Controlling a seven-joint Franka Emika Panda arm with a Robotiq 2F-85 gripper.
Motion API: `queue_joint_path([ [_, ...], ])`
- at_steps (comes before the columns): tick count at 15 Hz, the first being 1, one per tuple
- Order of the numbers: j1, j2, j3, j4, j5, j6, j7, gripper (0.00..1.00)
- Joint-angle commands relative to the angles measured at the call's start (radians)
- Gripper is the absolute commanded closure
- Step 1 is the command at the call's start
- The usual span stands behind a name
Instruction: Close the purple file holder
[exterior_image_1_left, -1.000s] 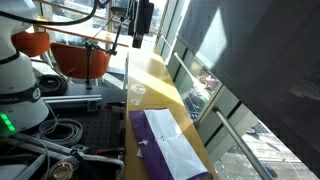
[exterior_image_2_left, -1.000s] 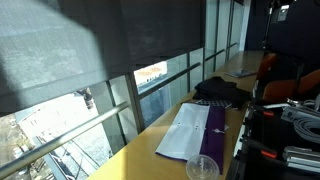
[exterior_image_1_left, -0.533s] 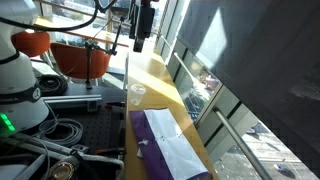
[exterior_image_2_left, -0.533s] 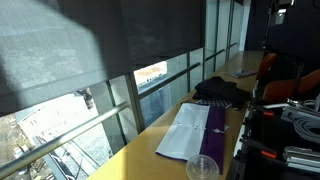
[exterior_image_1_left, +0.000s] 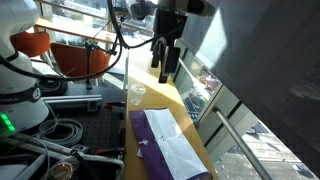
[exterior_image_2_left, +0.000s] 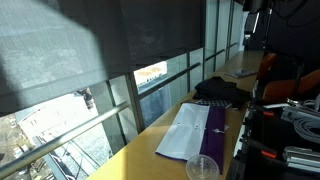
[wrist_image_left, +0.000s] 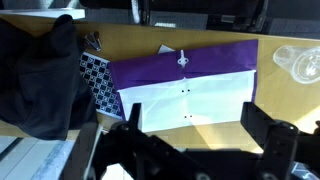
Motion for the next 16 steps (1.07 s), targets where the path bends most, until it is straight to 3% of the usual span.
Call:
queue_joint_path([
  [1, -0.024, 0.228, -0.025, 0.131, -0.014, 0.091, -0.013, 0.00],
  [7, -0.063, 0.555, -0.050, 0.395, 0.037, 0.132, -0.079, 0.00],
  [16, -0.186, 0.975, -0.015, 0.775, 0.071, 0.185, -0.208, 0.00],
])
